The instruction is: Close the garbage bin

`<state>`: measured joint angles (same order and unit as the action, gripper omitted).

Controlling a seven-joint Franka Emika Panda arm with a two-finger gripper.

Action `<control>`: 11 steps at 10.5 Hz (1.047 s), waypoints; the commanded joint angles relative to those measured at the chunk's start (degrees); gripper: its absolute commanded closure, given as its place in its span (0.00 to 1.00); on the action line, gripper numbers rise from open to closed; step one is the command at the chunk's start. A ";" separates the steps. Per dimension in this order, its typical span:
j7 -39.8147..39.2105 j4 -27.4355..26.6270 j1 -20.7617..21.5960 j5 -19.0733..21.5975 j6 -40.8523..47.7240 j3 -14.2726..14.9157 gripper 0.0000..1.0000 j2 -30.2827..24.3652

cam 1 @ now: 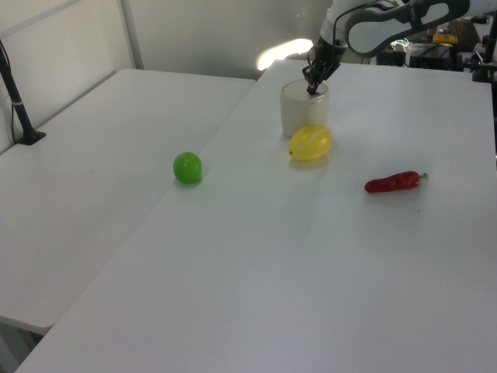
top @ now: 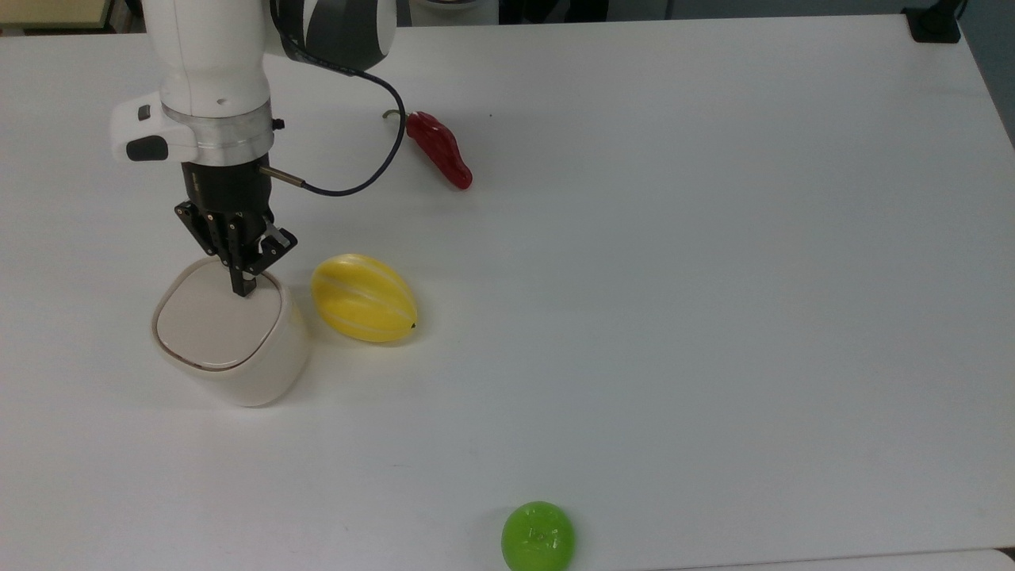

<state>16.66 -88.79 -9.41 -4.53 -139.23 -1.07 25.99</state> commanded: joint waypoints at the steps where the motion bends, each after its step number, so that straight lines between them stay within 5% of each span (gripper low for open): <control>1: 1.01 -0.51 0.35 -0.65 1.41 0.36 1.00 0.55; 7: 0.66 0.02 1.31 -0.65 12.37 0.19 1.00 -7.08; 11: -4.32 -0.15 6.75 -0.74 26.25 0.19 1.00 -12.44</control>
<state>16.13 -87.18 -6.34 -4.56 -119.94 -1.41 17.48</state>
